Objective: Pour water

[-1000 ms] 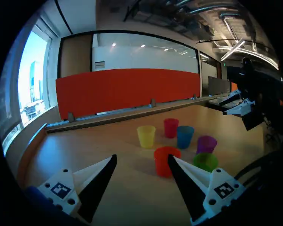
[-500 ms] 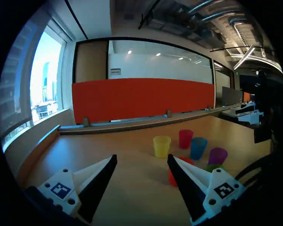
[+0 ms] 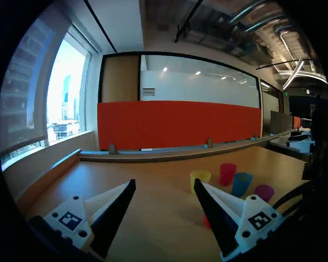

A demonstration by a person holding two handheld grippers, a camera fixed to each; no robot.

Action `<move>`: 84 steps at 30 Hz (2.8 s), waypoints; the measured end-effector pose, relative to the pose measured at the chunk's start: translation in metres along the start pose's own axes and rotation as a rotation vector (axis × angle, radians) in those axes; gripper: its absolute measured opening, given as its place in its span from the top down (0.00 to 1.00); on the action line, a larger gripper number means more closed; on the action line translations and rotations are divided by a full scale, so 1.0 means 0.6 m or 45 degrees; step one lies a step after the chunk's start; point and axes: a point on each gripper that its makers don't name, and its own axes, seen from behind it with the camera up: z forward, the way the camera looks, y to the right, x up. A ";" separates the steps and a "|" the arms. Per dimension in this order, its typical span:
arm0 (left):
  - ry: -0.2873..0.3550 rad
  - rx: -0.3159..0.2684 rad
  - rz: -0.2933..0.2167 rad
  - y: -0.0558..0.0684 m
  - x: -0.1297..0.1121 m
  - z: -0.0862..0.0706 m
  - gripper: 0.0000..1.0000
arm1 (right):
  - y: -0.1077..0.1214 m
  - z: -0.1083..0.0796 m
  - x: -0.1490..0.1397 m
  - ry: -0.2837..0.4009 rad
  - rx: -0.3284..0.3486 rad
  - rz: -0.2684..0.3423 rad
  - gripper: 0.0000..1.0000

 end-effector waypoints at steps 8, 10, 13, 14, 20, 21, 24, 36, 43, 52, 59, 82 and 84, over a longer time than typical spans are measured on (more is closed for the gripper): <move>0.037 0.018 -0.001 0.006 0.024 0.003 0.01 | 0.028 -0.009 0.027 0.088 -0.106 0.030 0.00; 0.051 0.024 -0.005 0.008 0.034 0.002 0.01 | 0.033 -0.012 0.037 0.113 -0.124 0.045 0.00; 0.077 0.043 -0.007 0.007 0.048 -0.002 0.01 | 0.039 -0.016 0.051 0.149 -0.146 0.075 0.00; 0.085 0.053 -0.006 0.007 0.050 -0.003 0.01 | 0.041 -0.017 0.053 0.159 -0.152 0.085 0.00; 0.105 0.113 0.002 0.001 0.044 -0.011 0.01 | 0.044 -0.019 0.055 0.202 -0.173 0.119 0.00; 0.106 0.124 0.003 0.000 0.041 -0.012 0.01 | 0.045 -0.019 0.054 0.207 -0.177 0.121 0.00; 0.114 0.165 0.001 -0.008 0.033 -0.015 0.01 | 0.044 -0.019 0.051 0.221 -0.184 0.120 0.00; 0.155 0.251 -0.002 -0.031 0.008 -0.027 0.01 | 0.066 -0.026 0.051 0.252 -0.231 0.132 0.00; 0.133 0.279 0.011 -0.038 -0.028 -0.030 0.01 | 0.054 -0.028 0.063 0.281 -0.224 0.105 0.00; 0.144 0.289 -0.004 -0.034 -0.049 -0.032 0.01 | 0.039 -0.020 0.062 0.259 -0.224 0.092 0.00; 0.128 0.292 -0.017 -0.033 -0.072 -0.025 0.01 | 0.038 -0.017 0.065 0.256 -0.233 0.084 0.00; 0.108 0.278 -0.021 -0.023 -0.101 -0.014 0.01 | 0.047 -0.022 0.073 0.254 -0.252 0.095 0.00; 0.112 0.277 -0.017 -0.022 -0.101 -0.014 0.01 | 0.049 -0.023 0.071 0.255 -0.257 0.098 0.00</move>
